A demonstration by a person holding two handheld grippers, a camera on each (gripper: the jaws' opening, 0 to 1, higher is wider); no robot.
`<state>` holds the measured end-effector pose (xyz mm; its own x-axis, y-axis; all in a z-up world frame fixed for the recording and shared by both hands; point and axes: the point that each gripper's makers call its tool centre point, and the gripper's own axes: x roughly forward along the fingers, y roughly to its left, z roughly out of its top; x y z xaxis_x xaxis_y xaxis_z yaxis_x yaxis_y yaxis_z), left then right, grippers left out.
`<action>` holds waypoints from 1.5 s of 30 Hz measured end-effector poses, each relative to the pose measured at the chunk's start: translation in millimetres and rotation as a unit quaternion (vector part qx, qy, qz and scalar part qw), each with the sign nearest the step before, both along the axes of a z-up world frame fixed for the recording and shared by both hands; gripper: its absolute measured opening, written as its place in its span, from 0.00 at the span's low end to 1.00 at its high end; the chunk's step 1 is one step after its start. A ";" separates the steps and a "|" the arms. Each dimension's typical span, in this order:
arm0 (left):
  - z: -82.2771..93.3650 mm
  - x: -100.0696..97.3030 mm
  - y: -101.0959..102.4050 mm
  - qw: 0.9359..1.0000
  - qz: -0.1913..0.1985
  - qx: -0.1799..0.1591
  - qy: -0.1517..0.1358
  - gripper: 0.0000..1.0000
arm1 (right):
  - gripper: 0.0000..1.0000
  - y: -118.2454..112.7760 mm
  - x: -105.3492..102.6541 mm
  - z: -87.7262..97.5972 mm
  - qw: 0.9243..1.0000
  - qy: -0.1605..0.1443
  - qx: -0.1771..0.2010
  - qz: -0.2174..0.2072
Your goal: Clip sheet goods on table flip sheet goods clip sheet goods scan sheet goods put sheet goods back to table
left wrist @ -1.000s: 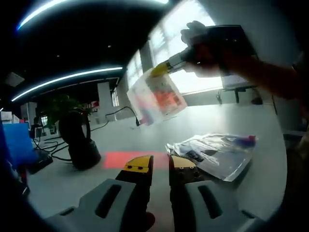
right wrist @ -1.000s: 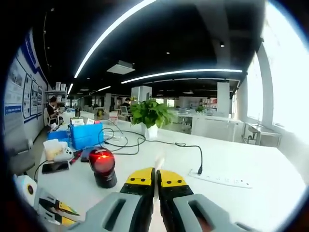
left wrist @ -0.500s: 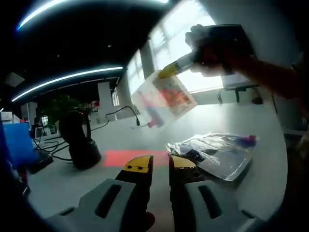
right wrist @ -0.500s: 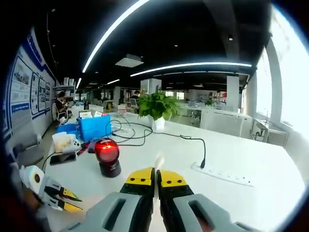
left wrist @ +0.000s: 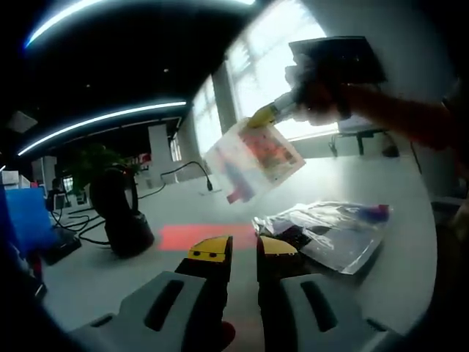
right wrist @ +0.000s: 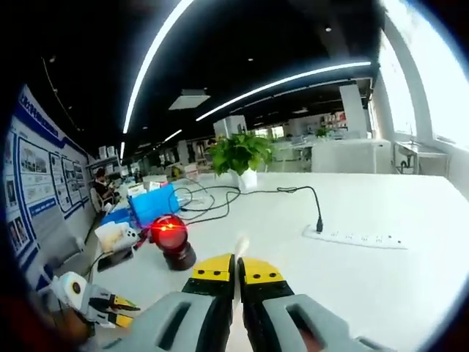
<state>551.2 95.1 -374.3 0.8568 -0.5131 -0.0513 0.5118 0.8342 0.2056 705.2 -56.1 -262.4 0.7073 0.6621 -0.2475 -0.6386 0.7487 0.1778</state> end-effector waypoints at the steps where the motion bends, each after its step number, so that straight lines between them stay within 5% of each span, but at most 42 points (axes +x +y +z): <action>1: 0.0 0.0 -0.1 1.000 0.000 0.000 0.000 0.06 | 0.00 -2.6 0.9 -1.3 1.000 -0.007 -0.015 -0.001; 12: -1.0 0.1 -0.6 1.000 0.001 0.002 0.001 0.06 | 0.00 -17.3 16.6 -14.2 0.985 -0.086 -0.150 -0.011; 21: -1.0 1.1 -0.4 1.000 0.000 0.003 0.000 0.06 | 0.00 -22.6 30.2 -35.0 0.978 -0.083 -0.188 -0.027; 30: -1.3 2.3 -0.3 1.000 -0.001 0.005 0.000 0.06 | 0.00 -42.6 46.2 -58.2 0.980 -0.045 -0.184 -0.054; 45: -0.6 4.0 -0.5 1.000 -0.005 0.005 0.000 0.06 | 0.02 -51.5 60.4 -94.5 0.968 -0.040 -0.245 -0.037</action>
<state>555.2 94.6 -374.9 0.8519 -0.5207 -0.0562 0.5197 0.8270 0.2146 765.6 -107.6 -356.9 0.7780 0.4259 -0.4619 -0.5774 0.7746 -0.2582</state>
